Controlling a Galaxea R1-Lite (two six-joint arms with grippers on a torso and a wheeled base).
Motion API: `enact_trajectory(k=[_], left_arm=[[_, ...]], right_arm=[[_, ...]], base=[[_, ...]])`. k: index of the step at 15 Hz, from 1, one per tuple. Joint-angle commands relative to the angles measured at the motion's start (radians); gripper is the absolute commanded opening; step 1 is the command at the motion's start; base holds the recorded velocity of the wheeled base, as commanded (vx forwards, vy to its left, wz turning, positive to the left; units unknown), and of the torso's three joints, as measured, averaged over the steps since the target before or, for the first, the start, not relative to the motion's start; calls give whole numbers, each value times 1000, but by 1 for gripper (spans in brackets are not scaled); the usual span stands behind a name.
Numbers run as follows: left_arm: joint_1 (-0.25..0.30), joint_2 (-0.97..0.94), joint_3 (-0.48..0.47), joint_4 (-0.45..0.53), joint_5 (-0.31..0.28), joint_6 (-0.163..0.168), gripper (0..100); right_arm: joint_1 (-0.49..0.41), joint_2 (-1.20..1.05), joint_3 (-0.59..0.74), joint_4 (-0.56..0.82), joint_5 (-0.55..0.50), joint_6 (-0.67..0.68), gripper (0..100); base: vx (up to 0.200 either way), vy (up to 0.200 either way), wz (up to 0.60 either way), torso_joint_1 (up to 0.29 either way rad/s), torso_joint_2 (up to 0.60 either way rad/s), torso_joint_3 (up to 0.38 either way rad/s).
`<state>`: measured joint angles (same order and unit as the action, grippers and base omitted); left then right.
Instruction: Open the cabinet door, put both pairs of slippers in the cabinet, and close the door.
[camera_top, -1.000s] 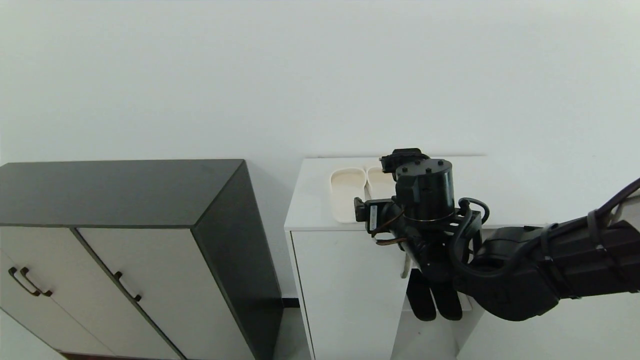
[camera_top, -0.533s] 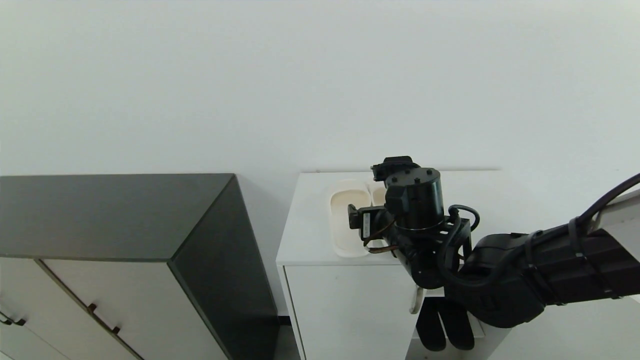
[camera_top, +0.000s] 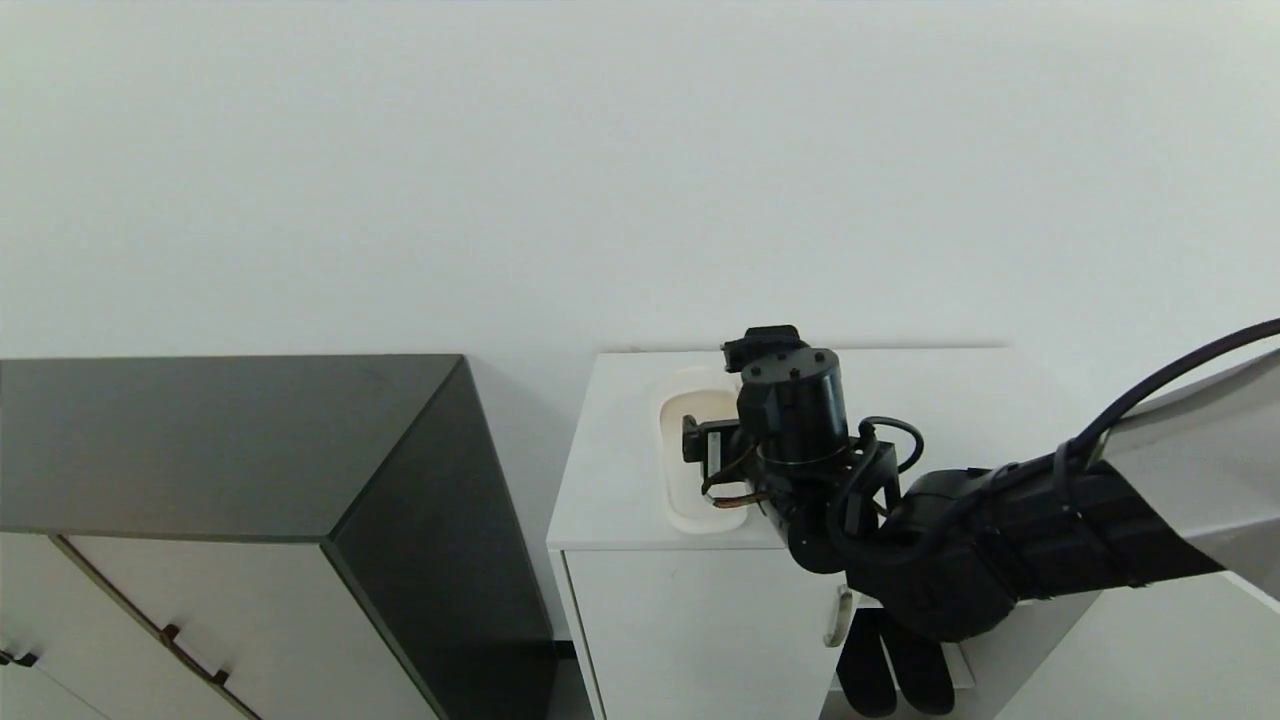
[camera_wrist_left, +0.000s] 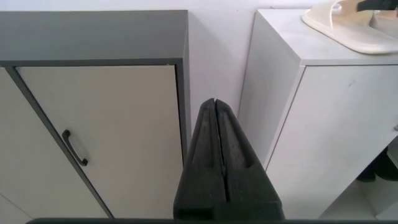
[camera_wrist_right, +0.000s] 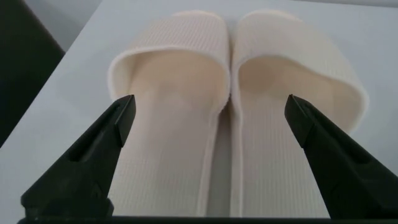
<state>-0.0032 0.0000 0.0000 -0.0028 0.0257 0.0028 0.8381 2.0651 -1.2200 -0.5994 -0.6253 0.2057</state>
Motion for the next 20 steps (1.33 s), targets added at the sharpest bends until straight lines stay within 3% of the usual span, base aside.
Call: enact_trajectory(k=[1, 8, 9, 17, 20], left_arm=[[0, 2, 0, 0, 0, 0, 0], [0, 2, 0, 0, 0, 0, 0], [0, 2, 0, 0, 0, 0, 0], [0, 2, 0, 0, 0, 0, 0], [0, 2, 0, 0, 0, 0, 0]], right_arm=[[-16, 55, -33, 0, 1, -3, 100], [-79, 170, -182, 9, 9, -34, 100], [-80, 171, -190, 10, 9, -35, 0], [-79, 162, -230, 41, 7, -37, 0], [-57, 75, -162, 38, 15, -37, 0]], base=[[0, 0, 0, 0, 0, 0], [0, 0, 0, 0, 0, 0], [0, 0, 0, 0, 0, 0], [0, 0, 0, 0, 0, 0], [0, 0, 0, 0, 0, 0]])
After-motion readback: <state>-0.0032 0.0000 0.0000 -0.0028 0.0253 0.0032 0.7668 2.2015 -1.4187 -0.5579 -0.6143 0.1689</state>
